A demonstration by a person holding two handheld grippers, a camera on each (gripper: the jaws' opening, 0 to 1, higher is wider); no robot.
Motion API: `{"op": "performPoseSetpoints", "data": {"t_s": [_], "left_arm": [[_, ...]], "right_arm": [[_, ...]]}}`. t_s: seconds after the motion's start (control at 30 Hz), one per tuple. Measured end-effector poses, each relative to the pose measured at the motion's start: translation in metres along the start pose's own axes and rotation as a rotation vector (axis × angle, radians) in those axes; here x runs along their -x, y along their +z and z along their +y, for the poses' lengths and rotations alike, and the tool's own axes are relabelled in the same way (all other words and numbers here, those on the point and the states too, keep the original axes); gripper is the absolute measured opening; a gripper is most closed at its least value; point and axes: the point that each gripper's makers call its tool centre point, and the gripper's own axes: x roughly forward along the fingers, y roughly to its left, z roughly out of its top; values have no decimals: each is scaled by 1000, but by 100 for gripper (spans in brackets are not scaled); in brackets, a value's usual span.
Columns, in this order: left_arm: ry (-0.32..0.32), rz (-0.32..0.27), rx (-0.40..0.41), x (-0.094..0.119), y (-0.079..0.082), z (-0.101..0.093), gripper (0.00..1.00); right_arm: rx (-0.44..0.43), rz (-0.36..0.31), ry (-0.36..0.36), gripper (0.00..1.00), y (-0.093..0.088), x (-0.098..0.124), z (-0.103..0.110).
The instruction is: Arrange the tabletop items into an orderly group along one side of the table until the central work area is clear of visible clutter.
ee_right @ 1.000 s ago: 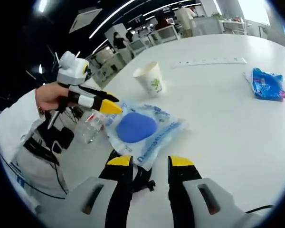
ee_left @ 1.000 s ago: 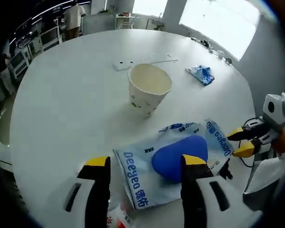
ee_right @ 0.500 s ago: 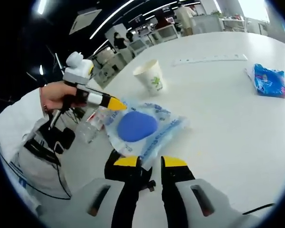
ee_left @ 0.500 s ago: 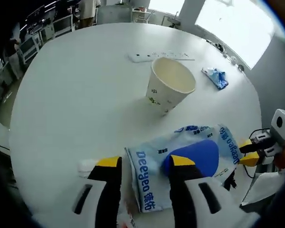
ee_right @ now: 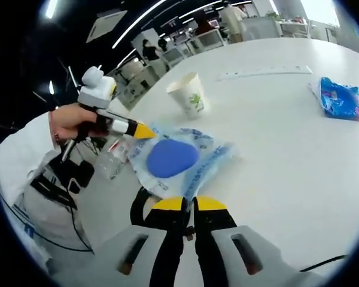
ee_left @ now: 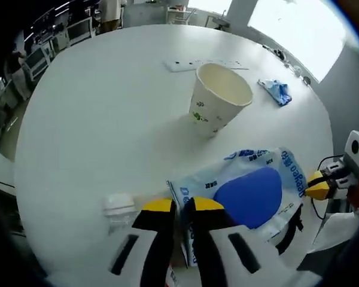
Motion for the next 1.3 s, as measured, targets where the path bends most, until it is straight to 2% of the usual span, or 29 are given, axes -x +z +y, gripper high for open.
{"op": "performPoseSetpoints", "data": {"t_s": [0.17, 0.53, 0.97, 1.3], "left_arm": [[-5, -10, 0, 3, 0, -2, 0], [-8, -52, 7, 21, 4, -12, 0], [-41, -130, 26, 42, 21, -52, 0], [-78, -190, 20, 48, 45, -82, 0]], "right_arm": [[-9, -1, 6, 1, 1, 0, 1], [-22, -19, 29, 0, 9, 14, 4], [-18, -66, 0, 0, 22, 51, -23], [6, -110, -42, 0, 41, 81, -45]]}}
